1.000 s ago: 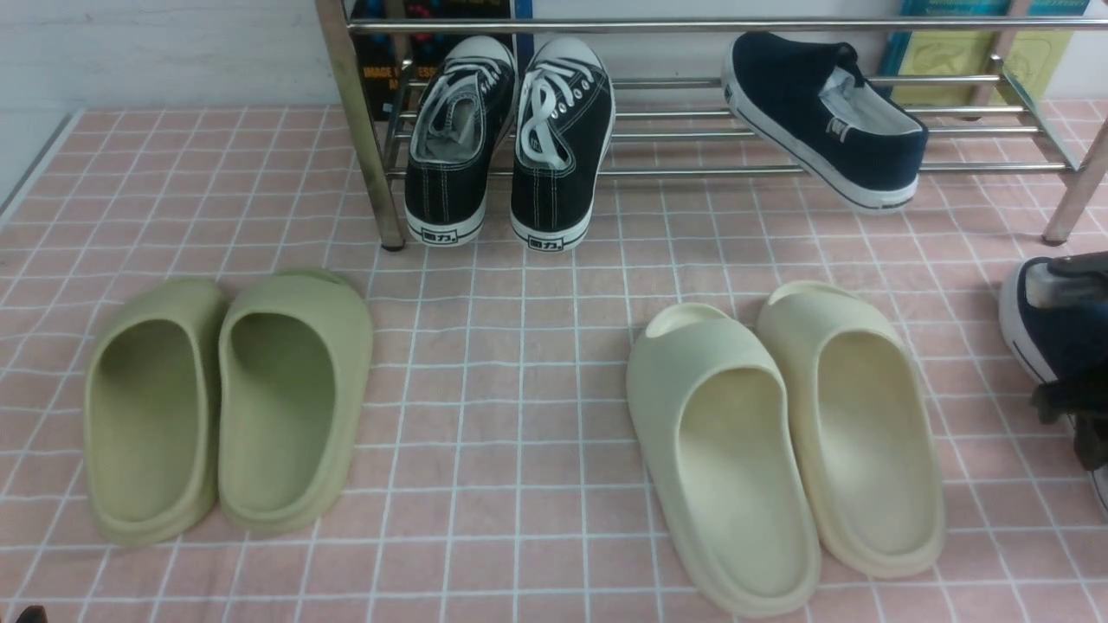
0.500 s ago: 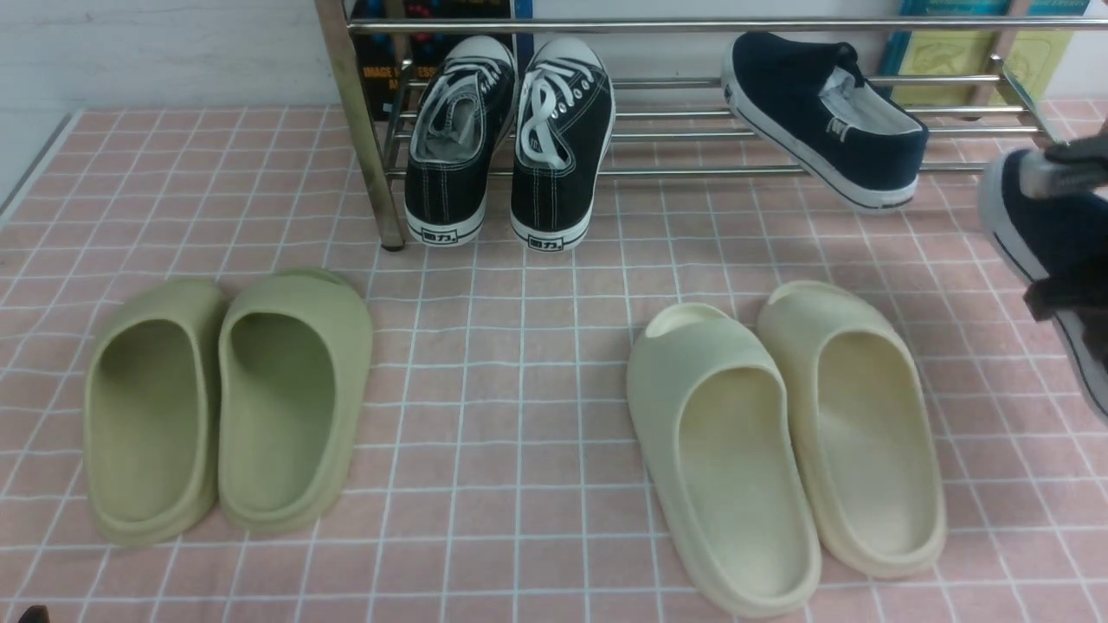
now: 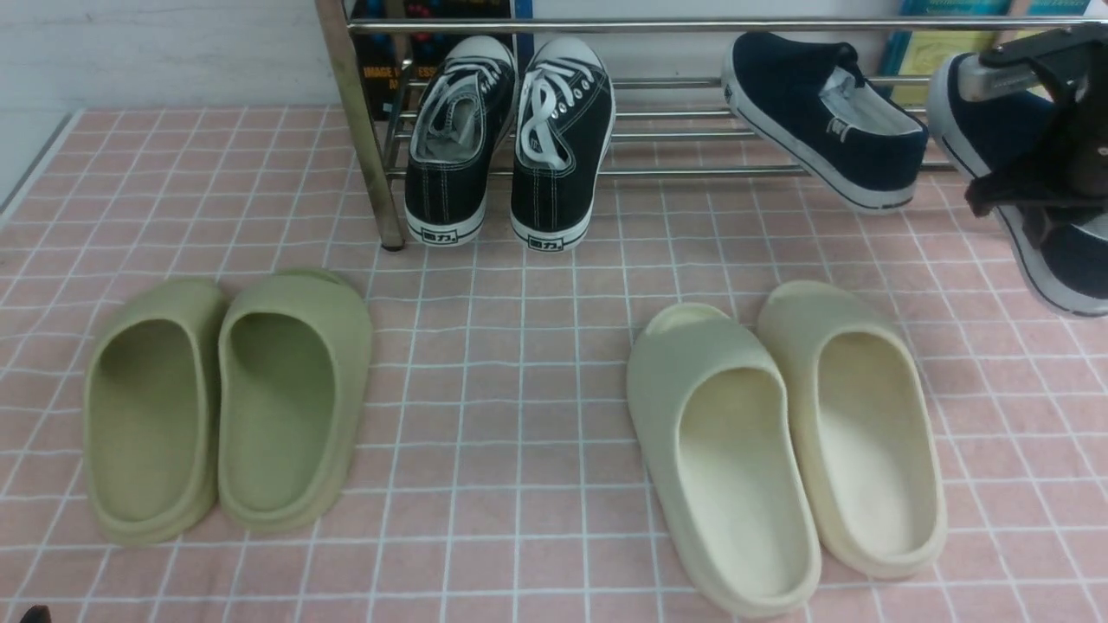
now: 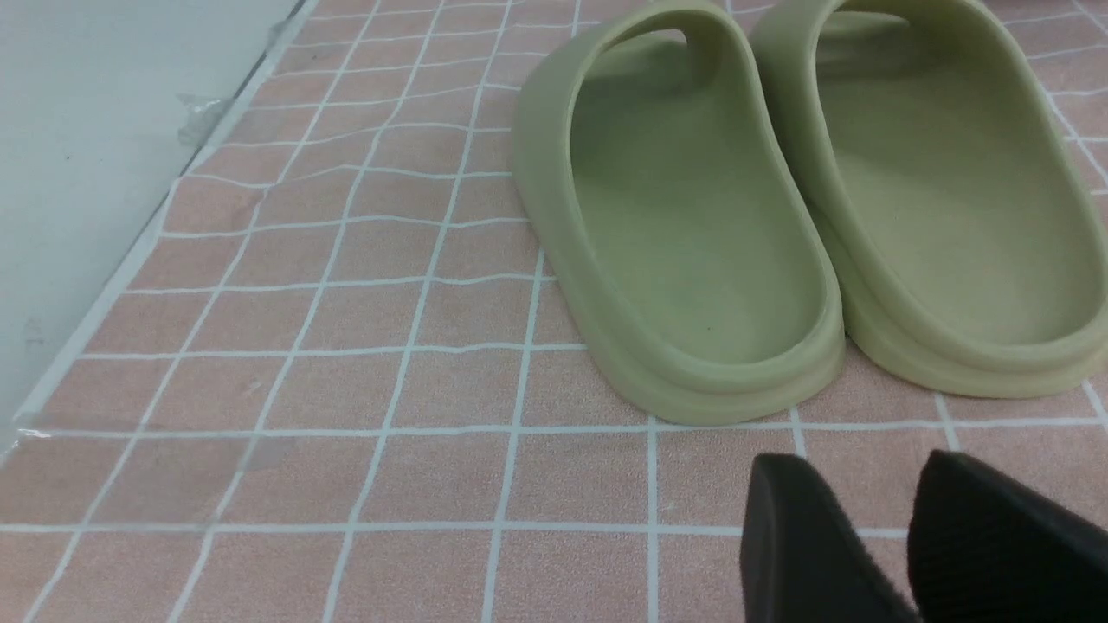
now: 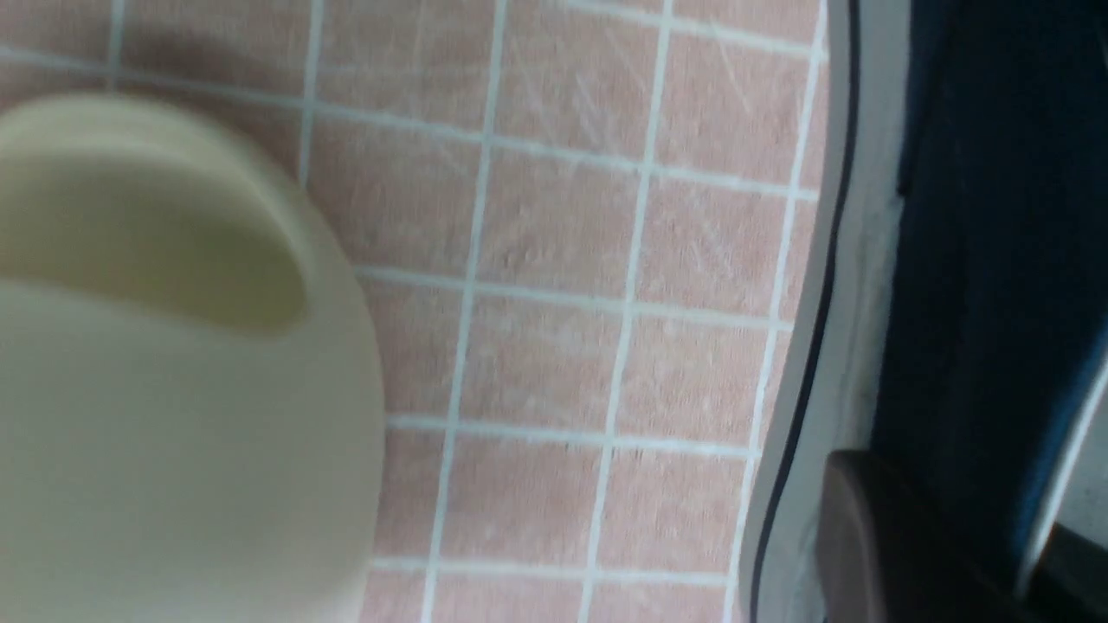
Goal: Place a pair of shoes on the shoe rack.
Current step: Use the right arm to put a shoe into the shoe rack
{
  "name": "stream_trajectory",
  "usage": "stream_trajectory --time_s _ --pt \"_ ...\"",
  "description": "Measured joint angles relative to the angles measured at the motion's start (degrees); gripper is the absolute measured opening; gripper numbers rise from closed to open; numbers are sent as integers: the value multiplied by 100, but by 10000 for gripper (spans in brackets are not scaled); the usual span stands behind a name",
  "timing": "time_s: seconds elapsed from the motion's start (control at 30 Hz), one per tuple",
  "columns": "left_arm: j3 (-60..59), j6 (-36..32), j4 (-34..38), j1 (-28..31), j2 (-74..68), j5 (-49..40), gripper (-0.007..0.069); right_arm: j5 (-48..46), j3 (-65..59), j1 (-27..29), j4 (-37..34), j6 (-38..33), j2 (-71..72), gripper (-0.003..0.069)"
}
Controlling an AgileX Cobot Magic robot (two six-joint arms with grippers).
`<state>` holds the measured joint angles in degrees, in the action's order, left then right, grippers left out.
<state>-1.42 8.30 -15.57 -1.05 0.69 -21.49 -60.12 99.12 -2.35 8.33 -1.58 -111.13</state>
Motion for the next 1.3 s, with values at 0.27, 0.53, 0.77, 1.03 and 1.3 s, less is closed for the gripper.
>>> stream_trajectory --time_s 0.27,0.53,0.77,1.03,1.3 --pt "0 0 0 0 0 0 237 -6 1973 0 -118 -224 -1352 3" --pt "0 0 -5 0 0 0 237 -132 3273 0 -512 -653 -2149 6" --pt "0 0 -5 0 0 0 237 -132 3304 -5 -529 -687 -2155 73" --pt "0 0 -11 0 0 0 237 -580 3365 -1 -480 -654 -1863 402" --pt "0 0 -16 0 0 -2 237 -1117 2937 -1 -582 -534 -778 330"
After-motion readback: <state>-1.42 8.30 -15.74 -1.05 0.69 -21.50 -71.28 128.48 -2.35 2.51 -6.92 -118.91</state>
